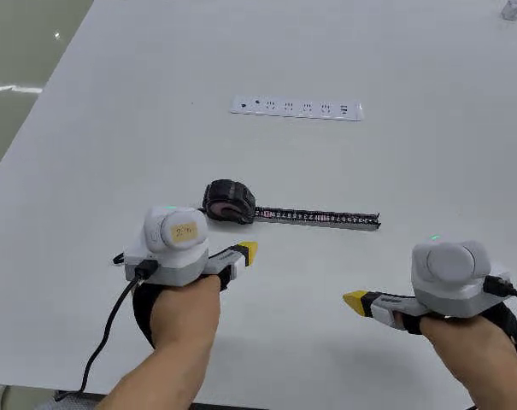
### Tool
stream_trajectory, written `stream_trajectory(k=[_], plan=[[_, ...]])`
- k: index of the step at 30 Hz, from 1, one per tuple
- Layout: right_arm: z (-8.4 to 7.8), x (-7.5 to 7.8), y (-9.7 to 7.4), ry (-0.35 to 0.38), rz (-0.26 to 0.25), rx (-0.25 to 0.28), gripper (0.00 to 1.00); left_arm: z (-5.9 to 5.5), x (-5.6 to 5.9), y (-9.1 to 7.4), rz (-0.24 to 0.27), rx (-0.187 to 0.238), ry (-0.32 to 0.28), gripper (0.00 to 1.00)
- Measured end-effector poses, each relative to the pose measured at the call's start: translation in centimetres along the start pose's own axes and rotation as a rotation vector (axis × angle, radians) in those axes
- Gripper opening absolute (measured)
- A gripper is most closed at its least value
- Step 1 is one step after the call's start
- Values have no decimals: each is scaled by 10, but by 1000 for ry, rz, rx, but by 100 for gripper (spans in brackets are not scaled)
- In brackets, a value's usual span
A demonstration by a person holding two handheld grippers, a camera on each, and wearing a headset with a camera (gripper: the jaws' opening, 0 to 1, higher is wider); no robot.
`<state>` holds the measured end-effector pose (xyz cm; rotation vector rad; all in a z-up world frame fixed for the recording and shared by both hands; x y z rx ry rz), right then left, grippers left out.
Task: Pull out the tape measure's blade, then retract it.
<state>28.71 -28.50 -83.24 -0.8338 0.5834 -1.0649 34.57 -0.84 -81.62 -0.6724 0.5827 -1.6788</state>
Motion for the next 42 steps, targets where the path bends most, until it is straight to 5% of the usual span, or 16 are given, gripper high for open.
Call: stream_trajectory(k=[42], plan=[[16,37,50,-126,22,-60,71,18,4,55,16,-9,-30,81]])
Point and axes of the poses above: the centre of the closed fingertips' face, and the gripper's own axes: y roughly forward along the fingers, x roughly to its right, z roughly out of its top, the point moved 5 cm from there along -y, roughly backward along the fingers, and after that the axes turned 1 degree about -x, right-handed, at the moved point
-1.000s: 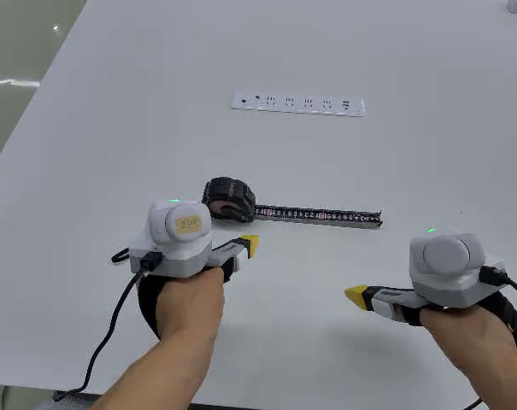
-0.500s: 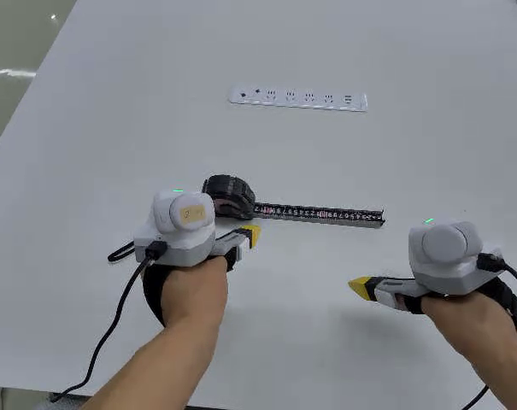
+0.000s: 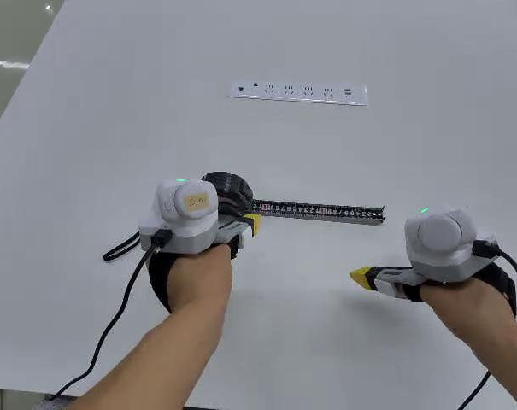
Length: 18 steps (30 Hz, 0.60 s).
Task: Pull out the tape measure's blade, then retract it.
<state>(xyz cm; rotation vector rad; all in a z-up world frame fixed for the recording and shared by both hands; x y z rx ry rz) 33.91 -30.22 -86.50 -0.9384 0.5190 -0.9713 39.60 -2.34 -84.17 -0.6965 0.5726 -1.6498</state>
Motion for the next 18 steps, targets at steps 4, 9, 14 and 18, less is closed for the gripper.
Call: stream_trajectory(k=[4,9,14,18], plan=[[1,4,3,-16,1,-4,69,1,1,4,3,-2,-4,81],[3,8,7,-37,5,-8,68,1,2,9,4,-4,-10,80],[4,10,8,-46,4,-10,67,2,2,11,5,-4,-14,80],[8,17,17,-111,10,-24,67,5,3,16,10,0,-32,79]])
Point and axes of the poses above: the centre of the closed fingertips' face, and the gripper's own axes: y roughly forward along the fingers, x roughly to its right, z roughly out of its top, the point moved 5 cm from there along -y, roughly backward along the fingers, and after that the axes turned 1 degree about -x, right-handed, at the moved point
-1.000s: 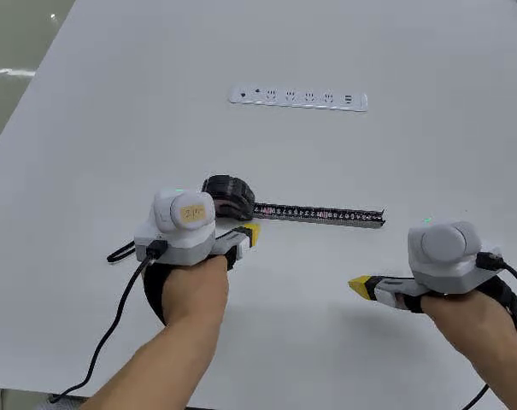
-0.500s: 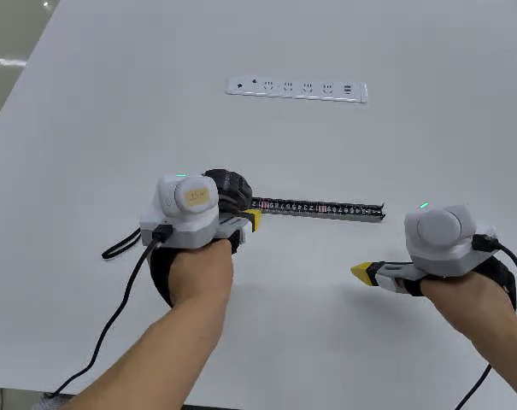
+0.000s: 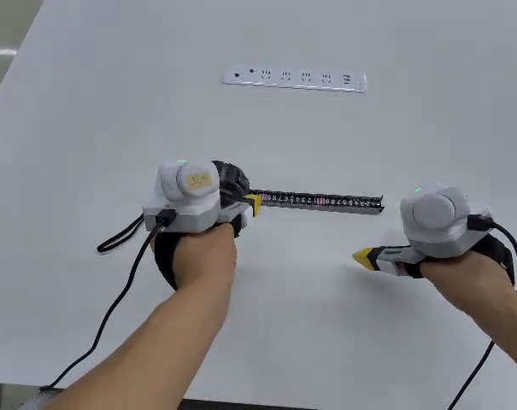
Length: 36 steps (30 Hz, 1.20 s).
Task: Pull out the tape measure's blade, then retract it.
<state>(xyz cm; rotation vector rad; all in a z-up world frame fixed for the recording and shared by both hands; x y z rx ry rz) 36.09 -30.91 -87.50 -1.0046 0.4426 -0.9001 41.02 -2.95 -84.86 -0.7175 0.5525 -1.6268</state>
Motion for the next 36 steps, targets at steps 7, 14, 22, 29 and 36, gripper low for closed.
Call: stream_trajectory(k=[7,14,22,29,36], plan=[[5,10,6,-58,6,-9,65,2,1,7,5,-3,-7,79],[9,13,10,-156,16,-15,61,3,-1,13,14,-6,-16,79],[13,18,14,-243,32,-20,59,5,-2,18,20,-6,-21,78],[18,25,16,-371,55,-28,51,6,-4,23,25,-7,-28,77],[25,36,20,-496,91,-49,46,6,-5,26,30,-7,-38,77]])
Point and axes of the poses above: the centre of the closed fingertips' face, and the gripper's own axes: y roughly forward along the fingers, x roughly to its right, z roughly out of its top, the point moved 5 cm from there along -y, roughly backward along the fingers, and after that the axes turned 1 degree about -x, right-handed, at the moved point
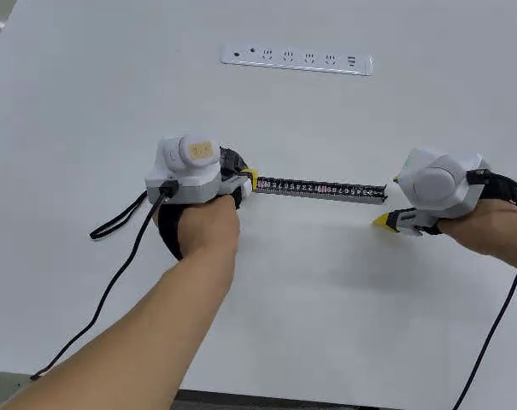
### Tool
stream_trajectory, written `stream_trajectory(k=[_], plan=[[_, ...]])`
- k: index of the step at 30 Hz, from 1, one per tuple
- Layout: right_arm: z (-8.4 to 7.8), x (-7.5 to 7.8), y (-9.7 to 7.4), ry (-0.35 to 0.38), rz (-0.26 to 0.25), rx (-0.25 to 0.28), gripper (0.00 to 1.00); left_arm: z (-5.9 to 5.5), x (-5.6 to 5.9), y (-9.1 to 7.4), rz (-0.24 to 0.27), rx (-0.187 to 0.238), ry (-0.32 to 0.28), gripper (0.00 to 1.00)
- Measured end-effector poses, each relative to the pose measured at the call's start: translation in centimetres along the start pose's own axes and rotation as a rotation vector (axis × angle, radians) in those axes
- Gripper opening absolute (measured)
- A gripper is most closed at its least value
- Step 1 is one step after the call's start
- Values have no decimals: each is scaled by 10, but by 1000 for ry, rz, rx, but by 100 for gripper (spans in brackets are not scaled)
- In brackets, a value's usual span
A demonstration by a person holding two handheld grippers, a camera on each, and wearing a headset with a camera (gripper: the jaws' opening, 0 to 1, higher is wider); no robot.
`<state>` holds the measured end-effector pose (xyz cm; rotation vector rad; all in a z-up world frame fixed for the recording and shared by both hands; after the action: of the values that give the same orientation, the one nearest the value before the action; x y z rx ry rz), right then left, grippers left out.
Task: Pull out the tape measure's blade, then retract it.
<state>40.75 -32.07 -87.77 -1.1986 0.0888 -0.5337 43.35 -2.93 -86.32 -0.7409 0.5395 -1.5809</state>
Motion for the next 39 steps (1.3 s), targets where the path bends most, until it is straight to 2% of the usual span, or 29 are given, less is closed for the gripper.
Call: stream_trajectory(k=[12,19,23,32,39], plan=[[4,9,5,-178,101,-25,40,0,0,4,2,0,-17,76],[6,9,7,-248,158,-30,36,2,1,6,-1,2,-23,75],[8,11,8,-292,172,-34,31,2,1,6,-1,3,-24,75],[9,12,11,-330,218,-38,23,2,1,9,-2,3,-19,73],[8,14,14,-322,246,-46,19,2,2,11,-6,3,-14,72]])
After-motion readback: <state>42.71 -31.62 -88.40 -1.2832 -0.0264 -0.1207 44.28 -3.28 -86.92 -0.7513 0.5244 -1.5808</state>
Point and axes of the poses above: the centre of the closed fingertips' face, and the gripper's own axes: y roughly forward along the fingers, x roughly to its right, z roughly out of its top, the point moved 5 cm from there along -y, roughly backward along the fingers, and after that the axes turned 1 degree about -x, right-handed, at the moved point
